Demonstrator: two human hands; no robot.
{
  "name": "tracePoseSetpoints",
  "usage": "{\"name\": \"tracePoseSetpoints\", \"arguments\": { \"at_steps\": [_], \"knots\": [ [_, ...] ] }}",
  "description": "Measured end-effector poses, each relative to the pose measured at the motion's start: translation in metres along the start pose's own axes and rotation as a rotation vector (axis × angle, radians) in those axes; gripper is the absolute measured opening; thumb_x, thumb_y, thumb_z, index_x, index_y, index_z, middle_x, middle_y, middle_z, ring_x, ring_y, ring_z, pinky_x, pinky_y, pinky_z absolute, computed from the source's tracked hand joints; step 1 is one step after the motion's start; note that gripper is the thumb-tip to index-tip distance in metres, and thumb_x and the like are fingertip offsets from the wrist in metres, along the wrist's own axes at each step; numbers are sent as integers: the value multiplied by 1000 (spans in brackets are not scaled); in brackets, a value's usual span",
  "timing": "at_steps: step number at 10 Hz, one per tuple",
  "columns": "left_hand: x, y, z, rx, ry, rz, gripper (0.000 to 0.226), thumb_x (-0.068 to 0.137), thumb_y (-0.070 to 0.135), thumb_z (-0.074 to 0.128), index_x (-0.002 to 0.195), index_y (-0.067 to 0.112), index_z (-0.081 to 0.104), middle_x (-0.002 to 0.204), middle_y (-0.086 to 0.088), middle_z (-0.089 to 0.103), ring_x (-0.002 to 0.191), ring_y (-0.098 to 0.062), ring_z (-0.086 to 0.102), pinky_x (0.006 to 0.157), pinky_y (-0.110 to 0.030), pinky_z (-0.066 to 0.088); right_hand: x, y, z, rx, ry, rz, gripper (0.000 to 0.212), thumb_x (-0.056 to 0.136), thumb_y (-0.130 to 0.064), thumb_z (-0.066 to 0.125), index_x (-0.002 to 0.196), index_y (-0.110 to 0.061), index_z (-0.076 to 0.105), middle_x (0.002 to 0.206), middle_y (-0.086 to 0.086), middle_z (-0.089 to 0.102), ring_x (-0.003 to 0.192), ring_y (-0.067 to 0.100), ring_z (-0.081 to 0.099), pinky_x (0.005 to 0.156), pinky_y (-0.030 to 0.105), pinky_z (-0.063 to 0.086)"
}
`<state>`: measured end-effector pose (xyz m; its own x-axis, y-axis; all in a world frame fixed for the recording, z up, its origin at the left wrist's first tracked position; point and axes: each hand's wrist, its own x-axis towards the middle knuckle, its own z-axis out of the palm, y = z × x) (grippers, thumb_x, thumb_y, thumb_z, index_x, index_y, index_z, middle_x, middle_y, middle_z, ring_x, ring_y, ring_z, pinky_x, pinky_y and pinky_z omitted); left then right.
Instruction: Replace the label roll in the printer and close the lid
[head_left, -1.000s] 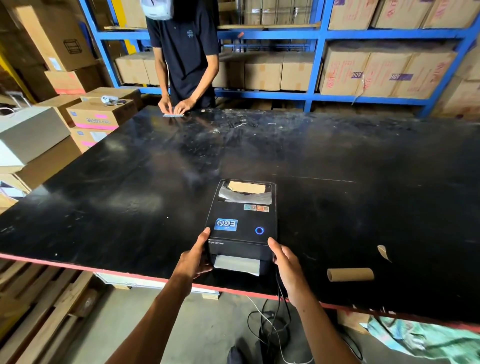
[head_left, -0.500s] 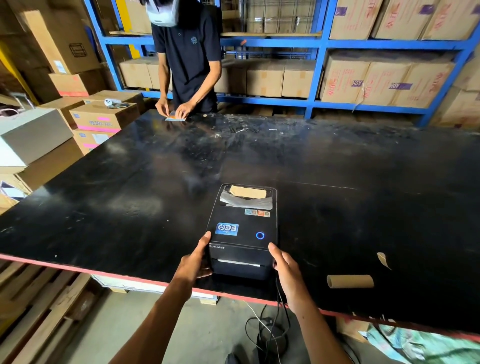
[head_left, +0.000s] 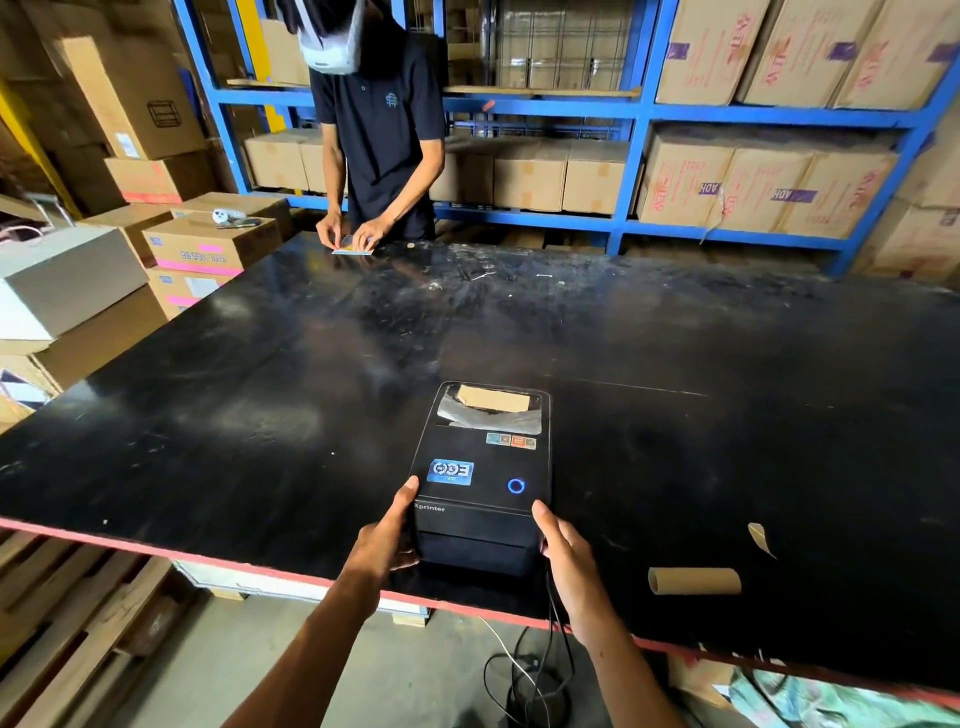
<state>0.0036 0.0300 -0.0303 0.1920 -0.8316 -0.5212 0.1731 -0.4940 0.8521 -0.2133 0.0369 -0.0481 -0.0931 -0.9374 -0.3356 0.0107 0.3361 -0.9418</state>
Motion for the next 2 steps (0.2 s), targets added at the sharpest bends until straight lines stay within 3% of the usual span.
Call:
{"name": "tracePoseSetpoints", "arguments": {
  "at_steps": [1, 2],
  "knots": [
    [1, -5, 3, 55, -7, 0, 54, 68, 72, 59, 81, 21, 69, 82, -1, 76, 83, -22, 72, 50, -24, 56, 0, -10, -1, -39, -21, 11, 47, 87, -51, 53, 117, -16, 61, 114, -2, 61, 108, 20, 57, 88, 29, 43],
    [-13, -15, -13, 202, 148, 221, 58, 57, 82, 58, 55, 26, 75, 72, 14, 78, 105, -32, 68, 79, -39, 57, -21, 1, -2, -24, 127, -81, 23, 92, -32, 56, 100, -14, 68, 105, 0, 70, 102, 17, 60, 79, 15, 43]
  ]
}}
